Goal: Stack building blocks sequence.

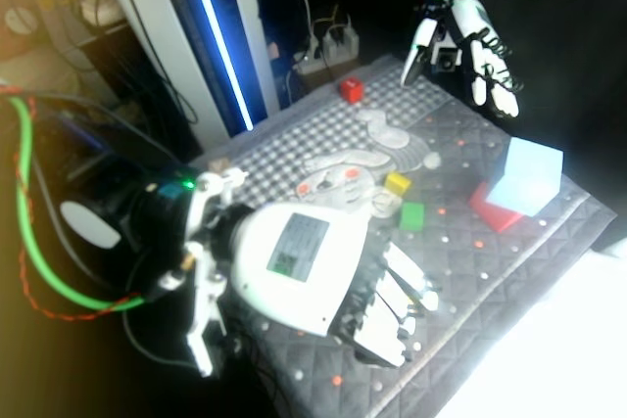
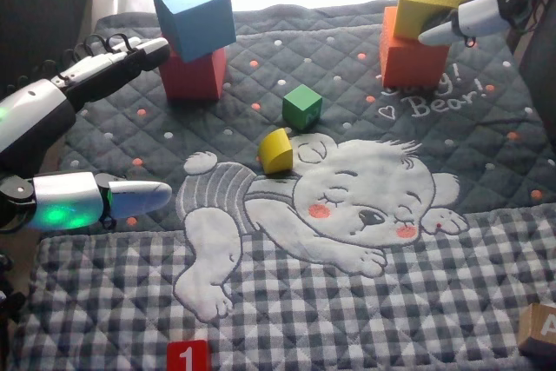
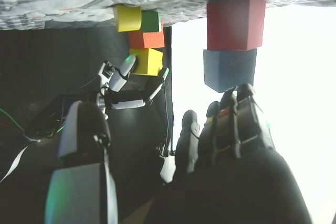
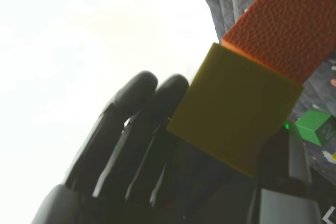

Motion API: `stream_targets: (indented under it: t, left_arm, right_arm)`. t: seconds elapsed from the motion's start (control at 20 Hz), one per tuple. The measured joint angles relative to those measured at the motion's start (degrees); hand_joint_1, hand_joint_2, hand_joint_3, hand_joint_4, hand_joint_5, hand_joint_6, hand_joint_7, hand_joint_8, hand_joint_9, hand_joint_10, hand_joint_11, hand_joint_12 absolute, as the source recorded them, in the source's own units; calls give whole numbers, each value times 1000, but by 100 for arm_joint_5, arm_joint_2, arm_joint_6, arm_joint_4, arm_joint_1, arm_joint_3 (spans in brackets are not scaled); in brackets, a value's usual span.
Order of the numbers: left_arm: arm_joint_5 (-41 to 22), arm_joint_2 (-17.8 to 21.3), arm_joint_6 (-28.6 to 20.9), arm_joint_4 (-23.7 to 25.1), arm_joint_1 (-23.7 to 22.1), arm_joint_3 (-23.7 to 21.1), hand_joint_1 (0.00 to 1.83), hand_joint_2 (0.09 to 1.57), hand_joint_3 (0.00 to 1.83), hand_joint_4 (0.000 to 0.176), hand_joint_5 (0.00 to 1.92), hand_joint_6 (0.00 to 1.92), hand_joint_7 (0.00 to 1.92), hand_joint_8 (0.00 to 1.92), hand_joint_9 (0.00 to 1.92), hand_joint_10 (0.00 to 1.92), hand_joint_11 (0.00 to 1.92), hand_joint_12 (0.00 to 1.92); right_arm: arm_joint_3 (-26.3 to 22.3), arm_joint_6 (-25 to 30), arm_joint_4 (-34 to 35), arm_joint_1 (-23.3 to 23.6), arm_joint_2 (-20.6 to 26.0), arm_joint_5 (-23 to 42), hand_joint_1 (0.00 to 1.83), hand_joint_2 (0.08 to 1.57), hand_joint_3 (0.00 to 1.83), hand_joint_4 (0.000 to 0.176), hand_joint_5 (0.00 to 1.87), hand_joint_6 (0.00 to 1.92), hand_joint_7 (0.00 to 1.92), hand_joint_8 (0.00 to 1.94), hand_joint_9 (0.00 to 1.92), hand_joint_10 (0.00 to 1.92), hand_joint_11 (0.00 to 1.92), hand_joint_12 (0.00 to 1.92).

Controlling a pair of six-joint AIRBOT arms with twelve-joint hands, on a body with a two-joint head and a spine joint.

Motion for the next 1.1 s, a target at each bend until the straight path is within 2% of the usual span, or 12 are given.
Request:
stream_targets:
  t: [0.15,0.2,0.25,0.3,0.35,0.4,0.45,0.6,0.75,0.9,1.0,1.1]
  left_arm:
    - [-4,0,-7,0,0,0,883,1023,3,105,121,0,0,0,0,0,0,0]
    - [-9,0,-9,0,-2,0,891,1023,3,100,119,0,0,0,0,0,0,0]
    - [-13,0,-13,0,0,0,888,1020,1,99,124,2,0,0,0,0,0,0]
    - [-13,0,-26,0,0,0,885,1022,2,98,122,1,0,0,0,0,0,0]
    - [-13,-2,-26,0,-2,0,885,1022,2,98,122,1,0,0,0,0,0,0]
    - [-13,-2,-31,0,0,0,874,1023,2,97,125,2,0,0,0,0,2,1]
    - [-22,-15,-33,0,0,2,867,1026,3,96,124,2,0,0,0,0,2,1]
    - [-61,-31,-48,9,0,7,875,1030,4,98,125,1,0,0,0,0,1,0]
    - [-87,-31,-55,9,0,7,906,1028,1,84,134,4,0,0,0,0,39,18]
    - [-96,-31,-66,20,0,4,898,1025,0,107,127,0,9,3,2,1,131,69]
    - [-96,-31,-68,22,0,4,899,1011,7,117,126,5,15,3,19,3,4,544]
    - [-98,-31,-68,22,-2,7,947,1011,3,110,134,6,8,2,31,7,0,585]
  right_arm:
    - [-2,0,2,0,0,-2,1384,1103,0,0,864,954,1016,988,1014,1089,864,1192]
    - [-2,0,2,0,0,-7,1277,1140,1,0,817,1037,1013,1096,866,779,625,1315]
    - [-2,2,4,0,0,-11,1327,1137,4,0,733,465,921,1129,731,561,364,1370]
    - [-4,2,4,0,0,-15,1334,1148,1,0,755,192,882,1169,736,472,340,1395]
    - [-4,2,2,0,0,-17,1334,1148,1,0,755,192,882,1169,736,472,340,1395]
    - [-9,7,17,0,-9,-26,1198,1093,0,0,723,21,701,296,703,496,386,1449]
    - [-13,9,15,0,-11,-26,1173,1097,0,0,702,5,714,131,701,453,368,1443]
    - [-35,4,28,-2,-11,-98,1111,1124,0,0,610,0,627,7,597,319,195,1448]
    - [-33,4,105,-20,-11,-107,1061,1137,0,5,572,0,562,0,615,127,154,1364]
    - [-35,4,107,-20,-11,-127,1026,1146,1,9,529,0,572,7,659,72,193,1319]
    - [-44,4,142,-20,-11,-125,1024,1162,2,9,504,0,609,11,712,83,233,1364]
    - [-46,4,142,-22,-11,-127,1047,1173,4,17,496,0,577,2,751,94,303,1398]
